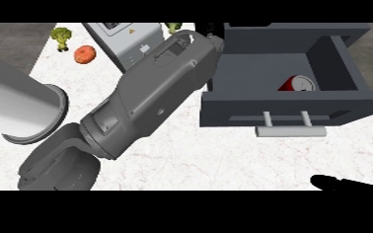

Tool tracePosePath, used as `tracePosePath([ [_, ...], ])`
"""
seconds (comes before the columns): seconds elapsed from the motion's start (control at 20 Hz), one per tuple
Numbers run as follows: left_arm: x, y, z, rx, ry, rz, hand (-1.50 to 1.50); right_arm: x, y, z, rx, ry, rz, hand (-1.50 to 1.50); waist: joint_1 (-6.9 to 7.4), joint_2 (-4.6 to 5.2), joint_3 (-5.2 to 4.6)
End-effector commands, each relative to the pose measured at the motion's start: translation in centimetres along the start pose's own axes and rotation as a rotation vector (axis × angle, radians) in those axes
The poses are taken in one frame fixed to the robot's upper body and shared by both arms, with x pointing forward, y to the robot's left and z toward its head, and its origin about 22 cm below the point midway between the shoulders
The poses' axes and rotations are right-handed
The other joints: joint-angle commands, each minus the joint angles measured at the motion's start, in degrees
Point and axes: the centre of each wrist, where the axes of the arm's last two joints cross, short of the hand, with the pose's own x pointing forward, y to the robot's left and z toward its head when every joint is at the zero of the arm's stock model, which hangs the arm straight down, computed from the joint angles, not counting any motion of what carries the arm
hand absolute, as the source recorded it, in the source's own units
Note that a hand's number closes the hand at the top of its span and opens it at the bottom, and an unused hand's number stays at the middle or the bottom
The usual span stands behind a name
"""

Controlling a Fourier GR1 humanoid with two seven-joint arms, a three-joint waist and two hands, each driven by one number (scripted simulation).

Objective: Pick up the can, place it into the drawer and close the drawer

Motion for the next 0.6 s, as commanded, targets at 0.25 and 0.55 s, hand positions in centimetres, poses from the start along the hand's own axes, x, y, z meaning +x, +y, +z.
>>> tracePosePath([
  [0.25,-0.3,1.0,-0.2,0.016,0.025,-0.02,-1.5,-1.1,6.1,-6.8,0.062,-0.033,0.218,-1.5,1.75,-0.49,-0.04],
  [0.55,0.7,1.9,-0.3,0.048,0.012,-0.022,-1.5,-2.3,9.7,-10.5,0.151,-0.039,0.348,-1.5,2.48,-0.82,-0.06],
])
